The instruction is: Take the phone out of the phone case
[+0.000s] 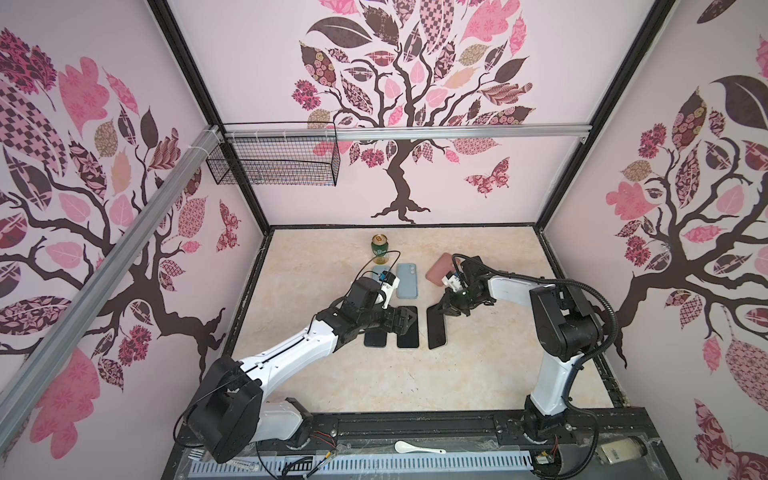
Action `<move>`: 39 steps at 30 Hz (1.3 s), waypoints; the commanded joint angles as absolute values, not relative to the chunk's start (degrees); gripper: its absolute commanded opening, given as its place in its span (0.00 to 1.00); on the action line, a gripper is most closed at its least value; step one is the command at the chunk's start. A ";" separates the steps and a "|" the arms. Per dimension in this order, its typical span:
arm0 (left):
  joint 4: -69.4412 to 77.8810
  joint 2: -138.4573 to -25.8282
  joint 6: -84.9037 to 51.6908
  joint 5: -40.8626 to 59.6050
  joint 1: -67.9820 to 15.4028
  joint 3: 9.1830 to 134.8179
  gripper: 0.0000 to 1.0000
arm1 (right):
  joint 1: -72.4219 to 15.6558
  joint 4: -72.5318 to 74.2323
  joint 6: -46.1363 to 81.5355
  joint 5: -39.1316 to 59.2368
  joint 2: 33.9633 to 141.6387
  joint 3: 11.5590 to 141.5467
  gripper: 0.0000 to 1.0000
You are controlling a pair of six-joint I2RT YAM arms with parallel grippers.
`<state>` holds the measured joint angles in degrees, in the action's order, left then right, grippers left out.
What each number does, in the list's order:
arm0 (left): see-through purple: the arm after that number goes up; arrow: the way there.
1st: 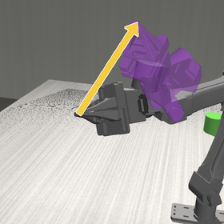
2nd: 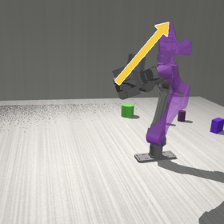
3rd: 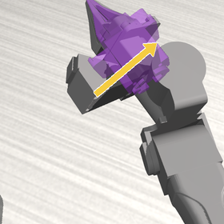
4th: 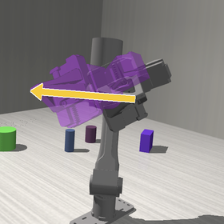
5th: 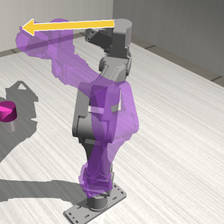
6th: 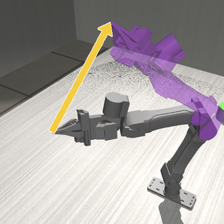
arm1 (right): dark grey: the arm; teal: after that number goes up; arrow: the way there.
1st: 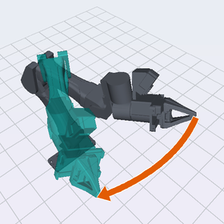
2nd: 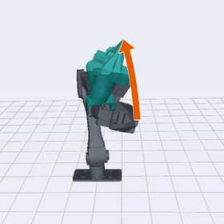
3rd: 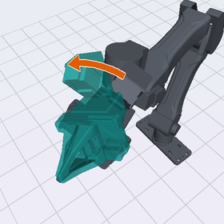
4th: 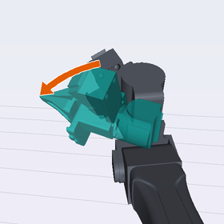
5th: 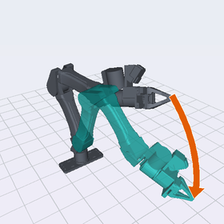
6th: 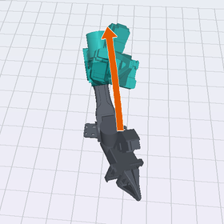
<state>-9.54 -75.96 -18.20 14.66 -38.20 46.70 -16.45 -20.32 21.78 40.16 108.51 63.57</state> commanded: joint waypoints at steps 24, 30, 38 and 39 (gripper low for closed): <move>-8.78 -76.90 -18.59 15.23 -38.47 45.86 0.98 | -14.06 -23.04 20.39 31.63 107.96 62.03 0.27; -8.57 -73.59 -22.15 8.46 -38.28 43.61 0.98 | -14.83 -21.58 20.93 23.07 100.79 57.96 0.48; -6.52 -62.73 -34.43 6.14 -31.67 35.94 0.98 | -27.30 -23.47 22.40 5.94 95.01 56.25 0.73; -5.78 -61.28 -33.99 7.64 -31.05 34.65 0.98 | -28.95 -23.51 22.62 4.44 94.92 56.21 0.76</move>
<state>-8.14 -64.36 -30.00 6.70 -32.71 37.60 -25.06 -21.39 21.89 12.86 96.82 56.27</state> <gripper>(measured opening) 0.983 0.746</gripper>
